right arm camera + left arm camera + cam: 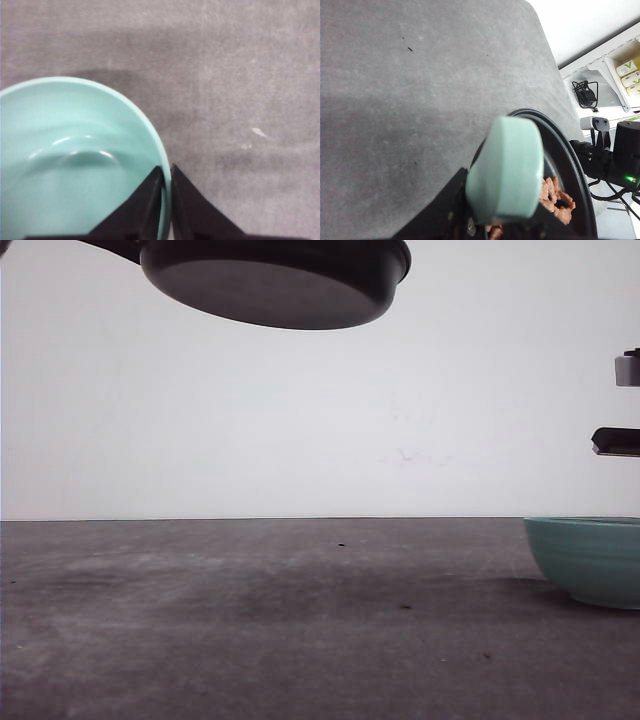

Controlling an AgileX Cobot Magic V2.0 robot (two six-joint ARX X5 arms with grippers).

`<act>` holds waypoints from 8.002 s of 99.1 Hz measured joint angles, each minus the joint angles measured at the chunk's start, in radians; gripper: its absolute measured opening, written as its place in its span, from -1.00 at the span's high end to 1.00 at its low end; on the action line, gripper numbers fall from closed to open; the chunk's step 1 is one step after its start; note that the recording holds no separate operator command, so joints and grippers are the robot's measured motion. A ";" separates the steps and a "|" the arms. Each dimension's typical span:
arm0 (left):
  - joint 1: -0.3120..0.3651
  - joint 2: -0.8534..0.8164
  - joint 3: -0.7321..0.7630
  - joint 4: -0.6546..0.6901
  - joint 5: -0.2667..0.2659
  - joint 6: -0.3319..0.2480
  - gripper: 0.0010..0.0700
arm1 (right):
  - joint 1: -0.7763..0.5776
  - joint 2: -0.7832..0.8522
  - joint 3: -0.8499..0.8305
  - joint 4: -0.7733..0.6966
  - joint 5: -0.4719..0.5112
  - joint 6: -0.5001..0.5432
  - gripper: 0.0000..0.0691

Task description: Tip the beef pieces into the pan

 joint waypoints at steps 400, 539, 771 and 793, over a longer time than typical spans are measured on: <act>0.092 -0.709 -0.289 -0.117 -0.717 0.121 0.99 | 0.133 -0.810 0.086 -0.085 0.021 -0.289 0.97; 0.092 -0.709 -0.289 -0.117 -0.717 0.121 0.99 | 0.039 -1.271 -0.618 0.110 -0.066 -0.220 0.97; 0.301 -1.062 -1.006 0.244 -0.598 0.392 0.99 | 0.039 -1.271 -0.618 0.125 -0.068 -0.220 0.97; 0.301 -1.062 -1.006 0.244 -0.598 0.392 0.99 | 0.039 -1.271 -0.618 0.125 -0.069 -0.220 0.97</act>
